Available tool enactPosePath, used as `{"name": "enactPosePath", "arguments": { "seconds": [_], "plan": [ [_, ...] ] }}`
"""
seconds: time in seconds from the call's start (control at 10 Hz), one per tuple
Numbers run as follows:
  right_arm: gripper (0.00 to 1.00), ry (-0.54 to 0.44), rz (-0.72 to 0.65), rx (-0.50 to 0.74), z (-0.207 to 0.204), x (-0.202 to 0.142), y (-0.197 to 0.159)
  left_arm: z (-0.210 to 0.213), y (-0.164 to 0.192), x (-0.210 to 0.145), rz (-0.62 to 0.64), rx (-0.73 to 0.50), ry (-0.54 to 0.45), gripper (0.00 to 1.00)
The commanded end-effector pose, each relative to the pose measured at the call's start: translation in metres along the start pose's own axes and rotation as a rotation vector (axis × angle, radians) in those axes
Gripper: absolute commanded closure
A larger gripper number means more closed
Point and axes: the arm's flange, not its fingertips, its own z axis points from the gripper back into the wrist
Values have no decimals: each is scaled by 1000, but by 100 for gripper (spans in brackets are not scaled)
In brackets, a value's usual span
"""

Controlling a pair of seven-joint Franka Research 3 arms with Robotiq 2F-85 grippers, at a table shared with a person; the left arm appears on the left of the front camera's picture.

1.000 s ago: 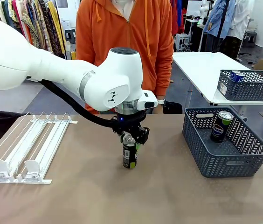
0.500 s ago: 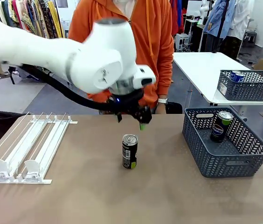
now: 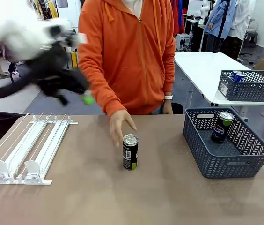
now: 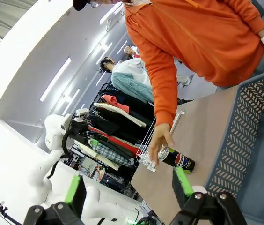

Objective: Retrieve and store the cans from the dispenser.
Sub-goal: Pick up one can from the Automatic Can Dispenser and place it in the middle of the table.

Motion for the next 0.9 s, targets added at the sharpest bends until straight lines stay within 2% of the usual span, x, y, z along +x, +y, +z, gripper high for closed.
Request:
{"name": "enactPosePath", "arguments": {
  "seconds": [0.0,0.2,0.4,0.5,0.6,0.8],
  "plan": [
    [0,-17,-9,10,-3,4,4,32,90,-43,149,-191,-128,0],
    [0,-17,-9,10,-3,4,4,36,179,-98,203,-498,-233,0],
    [0,-17,-9,10,-3,4,4,16,230,-150,311,-662,-351,0],
    [0,-17,-9,10,-3,4,4,7,239,-161,336,-687,-338,0],
    [0,-17,-9,10,-3,4,4,34,222,-143,289,-579,-331,0],
    [0,-17,-9,10,-3,4,4,34,222,-143,289,-579,-331,0]
  ]
}}
